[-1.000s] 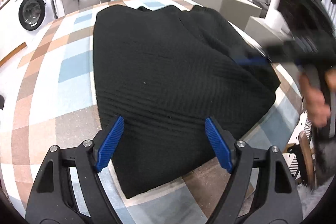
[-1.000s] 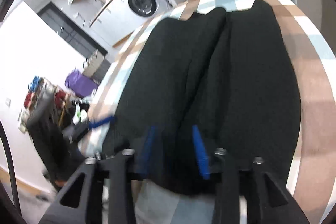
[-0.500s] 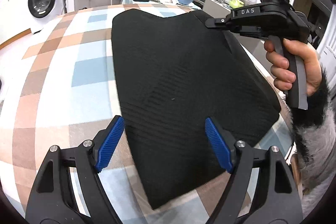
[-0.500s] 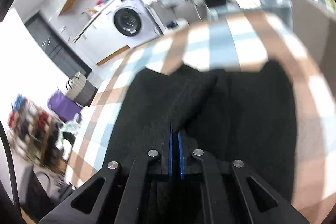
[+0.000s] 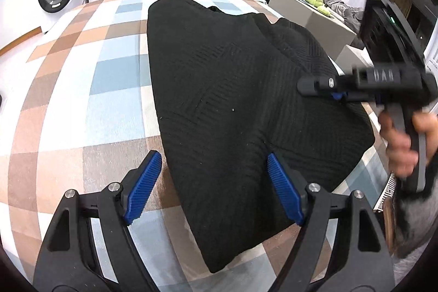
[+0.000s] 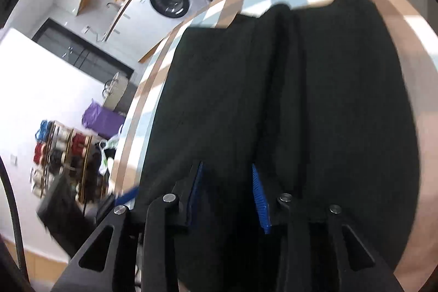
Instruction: Fold small clothes
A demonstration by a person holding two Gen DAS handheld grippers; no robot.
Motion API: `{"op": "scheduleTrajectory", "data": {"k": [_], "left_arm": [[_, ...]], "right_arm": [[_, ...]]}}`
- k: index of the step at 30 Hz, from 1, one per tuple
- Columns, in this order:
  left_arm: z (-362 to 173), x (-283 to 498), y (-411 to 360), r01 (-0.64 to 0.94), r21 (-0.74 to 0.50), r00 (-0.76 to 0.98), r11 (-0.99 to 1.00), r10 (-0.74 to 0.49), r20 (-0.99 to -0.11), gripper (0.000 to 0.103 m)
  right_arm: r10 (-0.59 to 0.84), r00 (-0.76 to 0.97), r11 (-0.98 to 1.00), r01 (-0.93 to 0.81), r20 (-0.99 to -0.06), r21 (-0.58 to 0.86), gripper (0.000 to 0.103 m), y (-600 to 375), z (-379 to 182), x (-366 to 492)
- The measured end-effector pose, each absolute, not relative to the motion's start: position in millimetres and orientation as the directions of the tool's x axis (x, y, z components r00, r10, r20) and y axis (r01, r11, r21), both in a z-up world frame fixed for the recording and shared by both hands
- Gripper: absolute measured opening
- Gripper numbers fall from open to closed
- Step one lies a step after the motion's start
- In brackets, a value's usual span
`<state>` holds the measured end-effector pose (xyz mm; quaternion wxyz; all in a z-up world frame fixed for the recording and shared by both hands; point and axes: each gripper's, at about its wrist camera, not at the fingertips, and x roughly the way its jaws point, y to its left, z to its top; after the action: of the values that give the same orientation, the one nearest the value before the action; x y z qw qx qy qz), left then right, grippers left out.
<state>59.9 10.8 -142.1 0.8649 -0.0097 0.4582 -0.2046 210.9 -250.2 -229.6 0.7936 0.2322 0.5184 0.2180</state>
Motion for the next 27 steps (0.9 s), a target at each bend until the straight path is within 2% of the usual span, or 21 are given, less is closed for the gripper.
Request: {"op": "scheduleTrajectory", "data": {"k": [2, 3, 4, 5, 8, 10, 14, 17, 20, 24, 27], "left_arm": [[-140.3, 61.1, 11.4, 0.342, -0.203, 0.504, 0.918, -0.362, -0.785, 0.078], [-138.0, 61.2, 12.0, 0.336, -0.200, 0.509, 0.921, -0.356, -0.784, 0.078], [-135.9, 61.1, 12.9, 0.330, -0.199, 0.513, 0.923, -0.352, -0.783, 0.078], [-133.6, 60.0, 14.3, 0.324, -0.201, 0.517, 0.925, -0.351, -0.780, 0.078], [-129.2, 60.2, 22.2, 0.307, -0.232, 0.528, 0.923, -0.368, -0.765, 0.081], [-131.3, 63.0, 27.4, 0.287, -0.253, 0.528, 0.924, -0.372, -0.764, 0.081], [-138.8, 68.1, 36.5, 0.241, -0.300, 0.507, 0.923, -0.383, -0.772, 0.081], [-144.2, 68.2, 40.4, 0.230, -0.275, 0.497, 0.933, -0.356, -0.792, 0.081], [-148.5, 64.5, 39.8, 0.252, -0.252, 0.468, 0.934, -0.345, -0.813, 0.081], [-148.9, 55.7, 36.8, 0.310, -0.198, 0.453, 0.930, -0.327, -0.830, 0.081], [-144.7, 56.8, 45.0, 0.287, -0.241, 0.464, 0.927, -0.355, -0.812, 0.081]], "right_arm": [[0.566, 0.386, 0.813, -0.117, -0.728, 0.571, 0.033, -244.1, -230.9, 199.2], [0.559, 0.402, 0.818, -0.126, -0.725, 0.561, 0.020, -240.9, -230.1, 196.2], [0.559, 0.412, 0.819, -0.142, -0.719, 0.555, 0.013, -238.0, -227.8, 194.2], [0.566, 0.427, 0.814, -0.153, -0.705, 0.561, 0.010, -236.5, -223.7, 195.8], [0.570, 0.485, 0.815, -0.232, -0.663, 0.530, 0.009, -235.9, -199.6, 179.9], [0.540, 0.481, 0.838, -0.236, -0.690, 0.492, 0.009, -234.8, -199.1, 174.9], [0.493, 0.399, 0.865, -0.131, -0.773, 0.484, 0.019, -242.3, -230.1, 188.4], [0.530, 0.403, 0.839, -0.123, -0.746, 0.530, 0.024, -255.8, -234.1, 187.3], [0.523, 0.451, 0.837, -0.111, -0.723, 0.536, 0.035, -273.9, -228.6, 178.9], [0.496, 0.472, 0.841, -0.049, -0.729, 0.539, 0.038, -296.0, -231.1, 181.2], [0.548, 0.444, 0.805, -0.048, -0.709, 0.591, 0.042, -299.3, -235.3, 188.0]]}}
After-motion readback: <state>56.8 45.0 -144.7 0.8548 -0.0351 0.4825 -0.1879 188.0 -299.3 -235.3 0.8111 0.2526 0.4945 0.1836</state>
